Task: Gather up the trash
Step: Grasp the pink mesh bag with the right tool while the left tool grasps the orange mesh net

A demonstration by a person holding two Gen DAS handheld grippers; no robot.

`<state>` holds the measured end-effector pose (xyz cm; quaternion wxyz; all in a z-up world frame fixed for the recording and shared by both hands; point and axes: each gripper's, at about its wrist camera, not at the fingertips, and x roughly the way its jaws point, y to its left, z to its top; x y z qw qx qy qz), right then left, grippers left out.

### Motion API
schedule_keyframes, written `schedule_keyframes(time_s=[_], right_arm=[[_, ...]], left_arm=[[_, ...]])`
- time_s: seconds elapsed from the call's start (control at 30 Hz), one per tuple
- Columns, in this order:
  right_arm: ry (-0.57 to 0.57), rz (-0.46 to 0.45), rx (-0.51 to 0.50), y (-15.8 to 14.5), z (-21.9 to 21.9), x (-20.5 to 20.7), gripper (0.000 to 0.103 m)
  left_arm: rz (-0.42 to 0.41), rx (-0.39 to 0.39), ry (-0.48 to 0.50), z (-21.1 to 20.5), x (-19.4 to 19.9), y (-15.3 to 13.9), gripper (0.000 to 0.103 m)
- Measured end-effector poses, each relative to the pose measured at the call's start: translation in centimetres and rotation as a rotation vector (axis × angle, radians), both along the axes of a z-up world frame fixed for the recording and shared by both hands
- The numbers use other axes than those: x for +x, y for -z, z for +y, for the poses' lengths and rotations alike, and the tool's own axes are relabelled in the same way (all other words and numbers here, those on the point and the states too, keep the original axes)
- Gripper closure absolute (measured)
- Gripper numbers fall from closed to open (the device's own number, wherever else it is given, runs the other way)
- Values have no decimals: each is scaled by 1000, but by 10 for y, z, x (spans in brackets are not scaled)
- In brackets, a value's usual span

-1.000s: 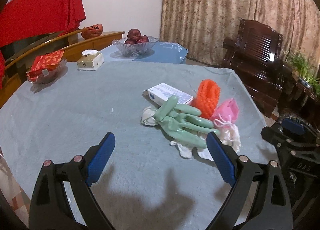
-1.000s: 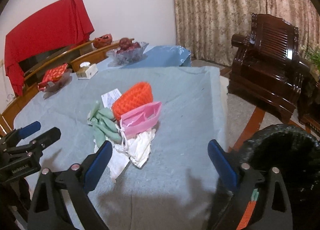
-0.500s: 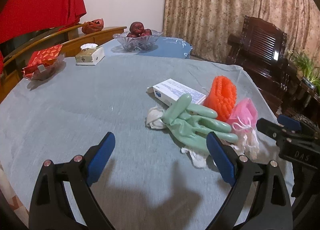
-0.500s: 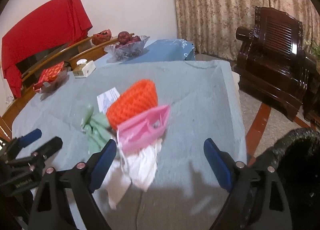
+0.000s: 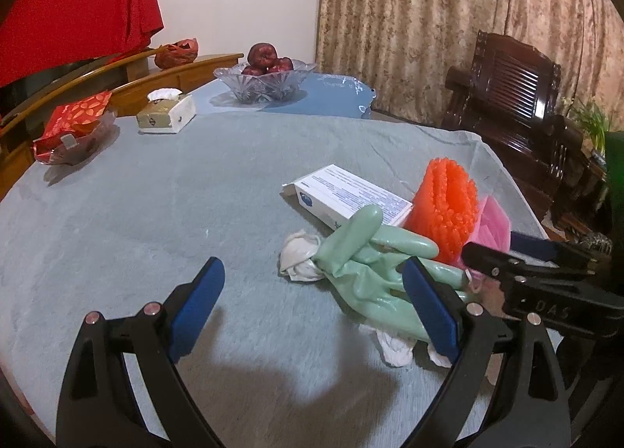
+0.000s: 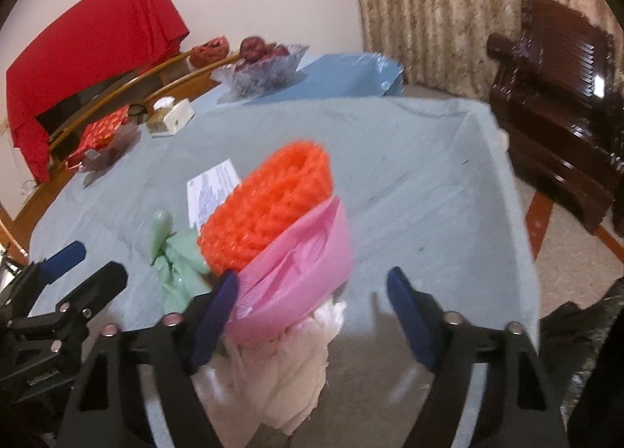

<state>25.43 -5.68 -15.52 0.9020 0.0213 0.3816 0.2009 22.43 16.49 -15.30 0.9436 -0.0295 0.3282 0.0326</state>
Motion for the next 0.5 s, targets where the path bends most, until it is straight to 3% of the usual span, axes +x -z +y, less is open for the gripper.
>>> schedule_keyframes(time_s=[0.03, 0.1, 0.27, 0.4, 0.5], right_arm=[[-13, 13, 7, 2, 1, 1, 42], [-48, 36, 38, 4, 3, 3, 60], [-83, 20, 60, 1, 2, 0, 82], [-60, -20, 98, -12, -8, -2, 92], [-37, -48, 108, -23, -16, 0, 92]], left_arm=[[1, -2, 2, 0, 2, 1, 13], [4, -4, 8, -2, 4, 2, 13], [4, -9, 19, -8, 7, 3, 13], [-11, -17, 30, -12, 7, -3, 13], [-26, -25, 42, -19, 8, -9, 13]])
